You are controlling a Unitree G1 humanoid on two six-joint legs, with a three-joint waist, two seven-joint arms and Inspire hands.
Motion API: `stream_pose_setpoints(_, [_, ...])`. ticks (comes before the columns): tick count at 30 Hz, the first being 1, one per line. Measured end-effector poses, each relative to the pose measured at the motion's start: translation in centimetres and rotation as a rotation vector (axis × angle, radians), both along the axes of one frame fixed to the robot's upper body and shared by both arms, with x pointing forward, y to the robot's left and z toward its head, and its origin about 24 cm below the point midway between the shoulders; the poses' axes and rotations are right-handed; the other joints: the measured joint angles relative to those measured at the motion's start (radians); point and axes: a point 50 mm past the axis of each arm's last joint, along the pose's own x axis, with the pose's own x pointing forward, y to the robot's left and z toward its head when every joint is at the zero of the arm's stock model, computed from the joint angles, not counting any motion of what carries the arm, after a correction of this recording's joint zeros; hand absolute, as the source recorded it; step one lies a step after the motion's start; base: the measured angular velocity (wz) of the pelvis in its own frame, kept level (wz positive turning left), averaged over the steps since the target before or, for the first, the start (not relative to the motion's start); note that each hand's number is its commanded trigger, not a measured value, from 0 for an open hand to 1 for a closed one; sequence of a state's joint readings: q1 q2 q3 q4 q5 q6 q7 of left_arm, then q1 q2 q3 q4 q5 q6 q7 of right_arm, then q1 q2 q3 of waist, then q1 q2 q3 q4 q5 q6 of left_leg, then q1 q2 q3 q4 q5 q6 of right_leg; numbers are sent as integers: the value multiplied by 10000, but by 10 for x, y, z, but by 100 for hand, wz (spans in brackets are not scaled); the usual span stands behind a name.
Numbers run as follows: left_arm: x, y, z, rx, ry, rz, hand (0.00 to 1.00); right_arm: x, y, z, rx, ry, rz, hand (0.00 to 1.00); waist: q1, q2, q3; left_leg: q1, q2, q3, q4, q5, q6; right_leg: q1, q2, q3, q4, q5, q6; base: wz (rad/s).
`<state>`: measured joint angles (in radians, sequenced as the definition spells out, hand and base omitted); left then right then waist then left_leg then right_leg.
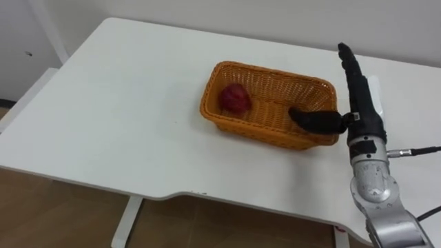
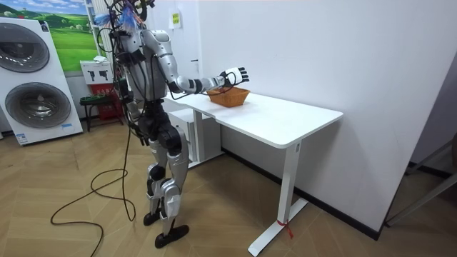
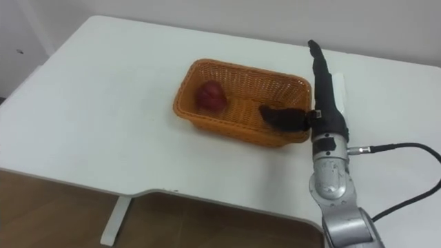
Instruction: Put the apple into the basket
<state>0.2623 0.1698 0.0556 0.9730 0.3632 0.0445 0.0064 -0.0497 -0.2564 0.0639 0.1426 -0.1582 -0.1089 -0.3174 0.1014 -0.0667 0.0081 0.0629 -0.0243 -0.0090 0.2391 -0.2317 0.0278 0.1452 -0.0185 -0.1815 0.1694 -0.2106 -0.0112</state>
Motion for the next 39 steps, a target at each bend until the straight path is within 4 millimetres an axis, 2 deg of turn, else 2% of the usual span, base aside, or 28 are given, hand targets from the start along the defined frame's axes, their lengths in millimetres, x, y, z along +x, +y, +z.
stream_pose_setpoints(3, [-8,1,0,48,182,90,0,0,-10,4,-25,-161,-370,0,-245,21,3,73,-9,-6,-16,1,2,126,-6,48,-19,-1,0,3])
stream_pose_setpoints(6, [-16,5,-1,158,389,441,0,-2,-31,11,252,-568,-1326,0,-464,10,-6,100,-9,12,-45,2,3,117,-4,137,-17,-2,3,-3])
stream_pose_setpoints(9, [-26,9,0,254,550,826,0,-9,-62,23,249,-1253,-2895,0,-755,-26,-56,53,-18,30,-61,10,17,18,-12,83,-14,-4,7,-1])
stream_pose_setpoints(10, [-27,11,0,302,533,1006,0,-13,-76,30,152,-1619,-3672,0,-814,-39,-99,5,-17,62,-51,11,18,-44,-11,118,-2,-4,6,-4])
stream_pose_setpoints(11, [-32,14,1,369,597,1251,0,-18,-90,36,38,-1981,-4424,0,-944,-52,-107,-2,-16,64,-32,11,18,-29,-10,114,-1,-4,6,-4])
stream_pose_setpoints(15, [-37,21,3,643,557,1717,0,-38,-126,41,53,-2687,-6646,0,-1237,-110,-162,36,-16,75,-31,11,18,-17,-9,153,-3,-4,6,-1])
stream_pose_setpoints(19, [-41,26,5,836,563,1929,0,-77,-156,13,-70,-1771,-8869,0,-1371,-171,-149,177,33,316,-98,10,18,-3,23,387,10,-4,6,-18])
stream_pose_setpoints(20, [-41,26,5,883,549,1944,0,-89,-163,4,55,-1492,-9519,0,-1424,-227,-115,176,40,351,-171,9,18,-54,31,437,22,-4,5,-10])
stream_pose_setpoints(23, [-41,28,6,959,585,2069,0,-115,-181,-17,1050,-791,-11342,0,-1511,-195,-141,202,77,498,-261,8,18,-80,54,618,67,-3,4,-15])
stream_pose_setpoints(24, [-40,29,7,996,545,2158,0,-123,-183,-22,1175,-578,-11712,0,-1530,-195,-141,211,80,512,-255,8,18,-71,66,690,58,-3,3,-12])
stream_pose_setpoints(26, [-41,32,7,1225,530,2305,0,-148,-189,-45,1454,495,-12815,0,-1573,-192,-132,246,94,575,-224,7,15,-47,80,732,50,3,-5,-6])
stream_pose_setpoints(30, [-39,32,8,1268,489,2354,0,-183,-188,-79,1844,2329,-13940,0,-1781,-111,-126,166,96,626,-199,5,17,-166,88,823,29,4,-3,-3])
stream_pose_setpoints(31, [-39,33,9,1304,478,2385,0,-197,-187,-92,2032,3076,-14399,0,-1787,-56,-112,174,95,628,-214,2,19,-166,91,851,8,4,-3,-5])
stream_pose_setpoints(32, [-38,34,9,1354,424,2398,0,-213,-182,-106,2139,4018,-14757,0,-1786,-82,-133,182,97,628,-282,3,18,-164,92,851,13,2,-4,0])
stream_pose_setpoints(35, [-38,33,8,1357,464,2422,0,-240,-165,-132,2585,5775,-15092,0,-1768,2,-128,200,117,740,-338,5,17,-213,110,978,22,2,-4,-11])
stream_pose_setpoints(39, [-34,33,8,1352,356,2406,0,-258,-141,-154,3034,7528,-14531,0,-1756,9,-121,230,120,853,-361,5,17,-240,106,1022,18,2,-4,-9])
